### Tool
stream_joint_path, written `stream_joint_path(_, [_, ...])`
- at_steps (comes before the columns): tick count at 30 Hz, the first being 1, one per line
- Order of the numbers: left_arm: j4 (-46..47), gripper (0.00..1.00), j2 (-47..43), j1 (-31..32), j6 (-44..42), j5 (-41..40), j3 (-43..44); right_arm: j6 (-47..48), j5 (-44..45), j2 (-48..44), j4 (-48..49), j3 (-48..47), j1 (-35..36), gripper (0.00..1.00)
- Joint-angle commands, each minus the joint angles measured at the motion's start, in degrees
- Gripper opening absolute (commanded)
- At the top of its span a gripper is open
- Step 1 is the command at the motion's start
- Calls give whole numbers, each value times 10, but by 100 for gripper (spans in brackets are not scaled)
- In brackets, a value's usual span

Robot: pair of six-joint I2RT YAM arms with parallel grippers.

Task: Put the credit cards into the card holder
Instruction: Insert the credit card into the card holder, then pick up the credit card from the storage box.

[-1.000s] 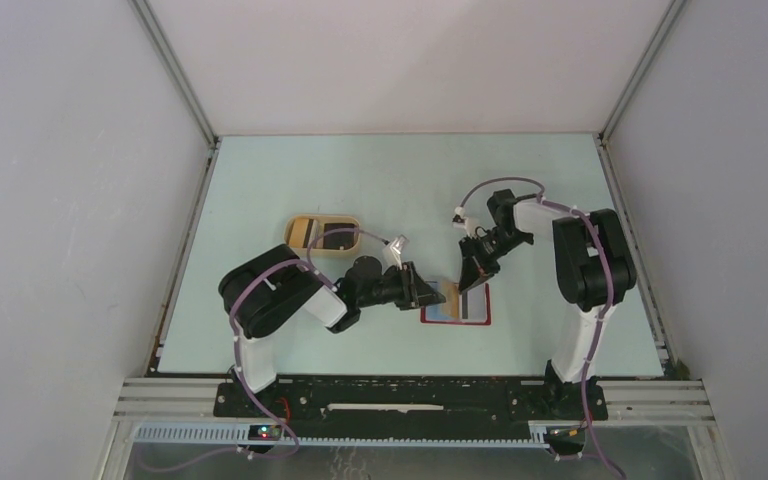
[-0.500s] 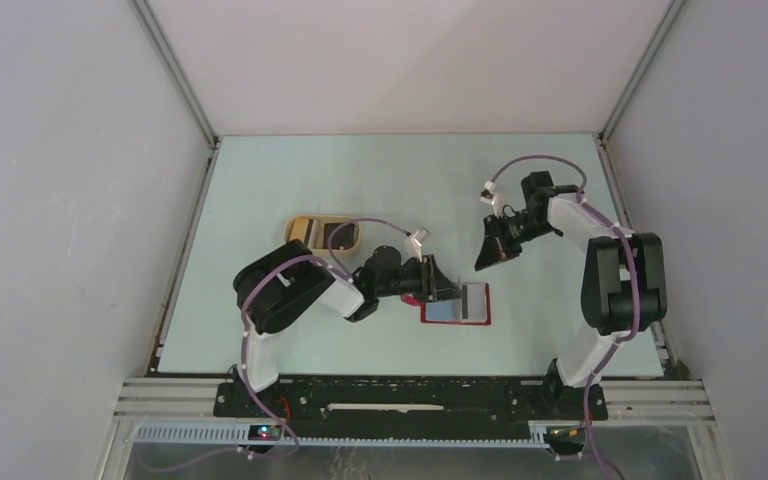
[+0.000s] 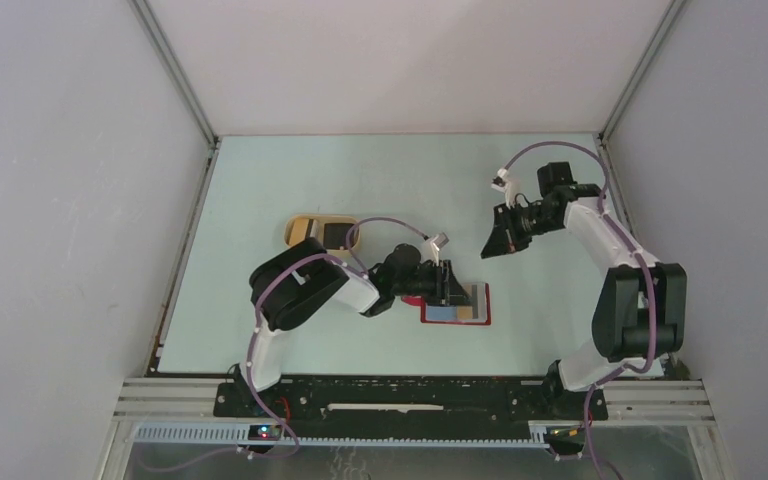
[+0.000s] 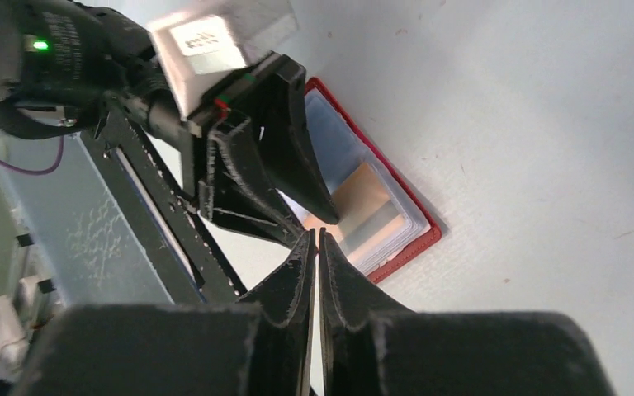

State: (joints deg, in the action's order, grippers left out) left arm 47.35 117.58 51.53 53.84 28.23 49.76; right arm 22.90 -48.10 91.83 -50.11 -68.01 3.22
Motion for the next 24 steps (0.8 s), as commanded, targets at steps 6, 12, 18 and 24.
stream_joint_path(6, [-133, 42, -191, -2, -183, -103, -32, 24, 73, -178, 77, -30, 18, 21])
stream_joint_path(12, [-245, 48, -358, -2, -328, -211, -78, 37, 22, -213, 57, -107, 17, 80])
stream_joint_path(18, [-346, 72, -487, -13, -430, -371, -102, 53, -108, -168, 2, -126, 43, 100])
stream_joint_path(24, [-424, 88, -561, -110, -427, -413, -117, 56, -95, -169, 62, -53, 74, 100])
